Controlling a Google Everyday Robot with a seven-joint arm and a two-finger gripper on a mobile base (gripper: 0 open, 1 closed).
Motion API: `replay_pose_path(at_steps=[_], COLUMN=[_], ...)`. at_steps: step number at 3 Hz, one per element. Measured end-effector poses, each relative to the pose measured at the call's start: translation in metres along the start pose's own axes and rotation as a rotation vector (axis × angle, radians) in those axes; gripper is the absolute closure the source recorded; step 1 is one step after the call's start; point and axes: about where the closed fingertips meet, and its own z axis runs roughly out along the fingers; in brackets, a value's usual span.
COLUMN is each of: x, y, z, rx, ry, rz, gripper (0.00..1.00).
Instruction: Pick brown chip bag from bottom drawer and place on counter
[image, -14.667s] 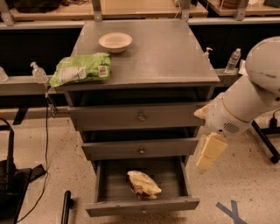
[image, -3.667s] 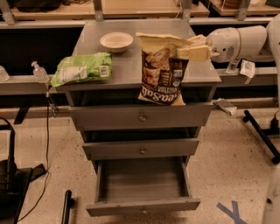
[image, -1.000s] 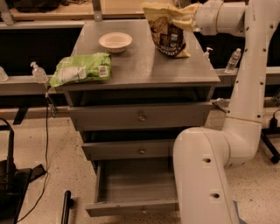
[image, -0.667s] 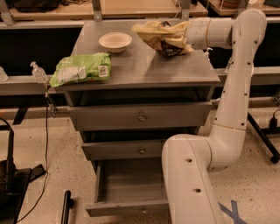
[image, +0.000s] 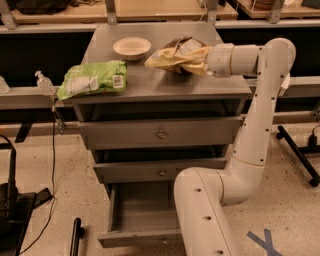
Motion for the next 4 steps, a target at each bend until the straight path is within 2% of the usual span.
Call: replay_pose_path(at_steps=[1,2,3,4], x=[0.001,0.000,-0.001,-0.006], y=[-0.001,-0.004,-0.005,-0.013], z=[0.006,0.013,0.014,0.005], rx=[0.001,0.012,0.014,0.042], ry=[-0.004,-0.013,-0.015,-0.005], rz=[0.007,0.009,0.009,-0.006], gripper=[0.29,0.00,0.00,0.00])
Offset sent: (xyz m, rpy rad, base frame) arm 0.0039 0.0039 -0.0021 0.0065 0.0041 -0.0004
